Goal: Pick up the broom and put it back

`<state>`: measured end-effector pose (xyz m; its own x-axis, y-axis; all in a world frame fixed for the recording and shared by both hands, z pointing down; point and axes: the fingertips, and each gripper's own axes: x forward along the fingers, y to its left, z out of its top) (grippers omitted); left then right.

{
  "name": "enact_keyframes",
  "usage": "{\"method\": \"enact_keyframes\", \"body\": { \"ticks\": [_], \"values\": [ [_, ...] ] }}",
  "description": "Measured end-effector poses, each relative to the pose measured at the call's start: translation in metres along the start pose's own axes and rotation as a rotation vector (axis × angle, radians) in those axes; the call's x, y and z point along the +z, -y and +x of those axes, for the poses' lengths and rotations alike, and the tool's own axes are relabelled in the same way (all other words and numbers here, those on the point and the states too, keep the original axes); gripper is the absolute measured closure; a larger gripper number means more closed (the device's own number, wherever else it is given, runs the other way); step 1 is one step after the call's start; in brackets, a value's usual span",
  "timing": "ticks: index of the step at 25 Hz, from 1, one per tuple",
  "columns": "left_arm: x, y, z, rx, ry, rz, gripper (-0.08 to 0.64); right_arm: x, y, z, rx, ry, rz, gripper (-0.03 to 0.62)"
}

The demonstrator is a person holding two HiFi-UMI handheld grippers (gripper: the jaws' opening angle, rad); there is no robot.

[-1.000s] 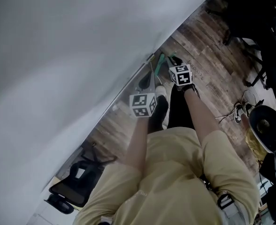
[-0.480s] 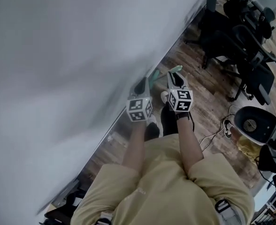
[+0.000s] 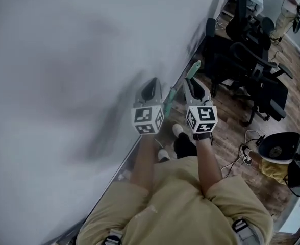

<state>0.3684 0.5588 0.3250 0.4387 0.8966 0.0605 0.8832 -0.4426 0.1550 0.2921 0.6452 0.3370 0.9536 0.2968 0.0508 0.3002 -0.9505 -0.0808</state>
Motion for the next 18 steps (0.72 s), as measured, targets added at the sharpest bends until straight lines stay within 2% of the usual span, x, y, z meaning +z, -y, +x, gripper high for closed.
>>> {"method": "enact_keyframes", "body": {
  "ticks": [4, 8, 12, 15, 18],
  "values": [
    [0.033, 0.02, -0.007, -0.013, 0.049, 0.063, 0.558, 0.044, -0.002, -0.018, 0.028, 0.076, -0.006, 0.515],
    [0.05, 0.033, -0.016, -0.027, 0.05, 0.12, 0.56, 0.063, -0.008, -0.028, 0.046, 0.099, 0.006, 0.515],
    [0.073, 0.046, -0.035, -0.04, 0.155, 0.118, 0.558, 0.072, -0.01, -0.041, 0.082, 0.107, 0.012, 0.515],
    [0.071, 0.051, -0.034, -0.01, 0.177, 0.118, 0.558, 0.07, -0.002, -0.045, 0.132, 0.112, 0.018, 0.515],
    [0.068, 0.056, -0.033, 0.071, 0.181, 0.115, 0.558, 0.073, 0.002, -0.048, 0.229, 0.109, 0.017, 0.515]
  ]
}}
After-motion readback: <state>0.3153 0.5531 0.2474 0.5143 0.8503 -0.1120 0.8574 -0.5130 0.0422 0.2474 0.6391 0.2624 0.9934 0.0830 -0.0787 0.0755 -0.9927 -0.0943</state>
